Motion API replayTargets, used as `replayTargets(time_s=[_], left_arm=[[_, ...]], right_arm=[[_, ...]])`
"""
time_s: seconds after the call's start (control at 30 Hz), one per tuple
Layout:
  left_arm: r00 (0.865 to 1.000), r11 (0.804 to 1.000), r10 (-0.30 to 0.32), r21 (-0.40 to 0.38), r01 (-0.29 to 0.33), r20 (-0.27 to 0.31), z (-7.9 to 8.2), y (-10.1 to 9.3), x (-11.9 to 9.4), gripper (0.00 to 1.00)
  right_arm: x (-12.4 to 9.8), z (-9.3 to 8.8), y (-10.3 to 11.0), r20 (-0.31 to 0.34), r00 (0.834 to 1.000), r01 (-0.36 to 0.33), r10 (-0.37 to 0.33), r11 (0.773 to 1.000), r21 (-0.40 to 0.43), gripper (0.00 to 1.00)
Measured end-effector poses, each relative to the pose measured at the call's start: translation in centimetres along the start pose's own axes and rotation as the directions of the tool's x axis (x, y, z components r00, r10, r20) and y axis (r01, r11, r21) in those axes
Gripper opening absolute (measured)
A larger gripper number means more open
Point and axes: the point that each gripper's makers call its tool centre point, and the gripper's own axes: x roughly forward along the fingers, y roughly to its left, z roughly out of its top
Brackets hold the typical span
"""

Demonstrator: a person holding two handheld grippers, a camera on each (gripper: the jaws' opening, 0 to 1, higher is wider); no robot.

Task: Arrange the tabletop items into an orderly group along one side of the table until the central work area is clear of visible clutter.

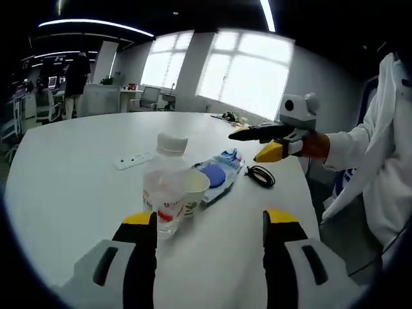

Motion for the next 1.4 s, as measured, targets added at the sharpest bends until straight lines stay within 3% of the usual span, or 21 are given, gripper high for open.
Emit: replayTargets(time_s=[0.43,0.9,1.4], left_arm=[[0.999,0.999,0.038,-0.039,-0.037,0.006,-1.3,-4.7,-0.7,0.69],[0.998,0.994,0.067,-0.08,-0.068,-0.02,-3.7,-8.5,-1.3,0.71],[0.994,0.984,0.094,-0.145,-0.102,-0.062,-6.7,-11.0,-1.4,0.73]], right_arm=[[-6.9,-2.4,-2.3,-0.001,0.998,0.067,-0.067,0.997,0.031,0.68],[-15.1,-7.0,-4.3,-0.026,0.99,0.138,-0.136,0.987,0.077,0.69],[-19.6,-12.8,-3.6,-0.091,0.983,0.172,-0.159,0.972,0.162,0.73]])
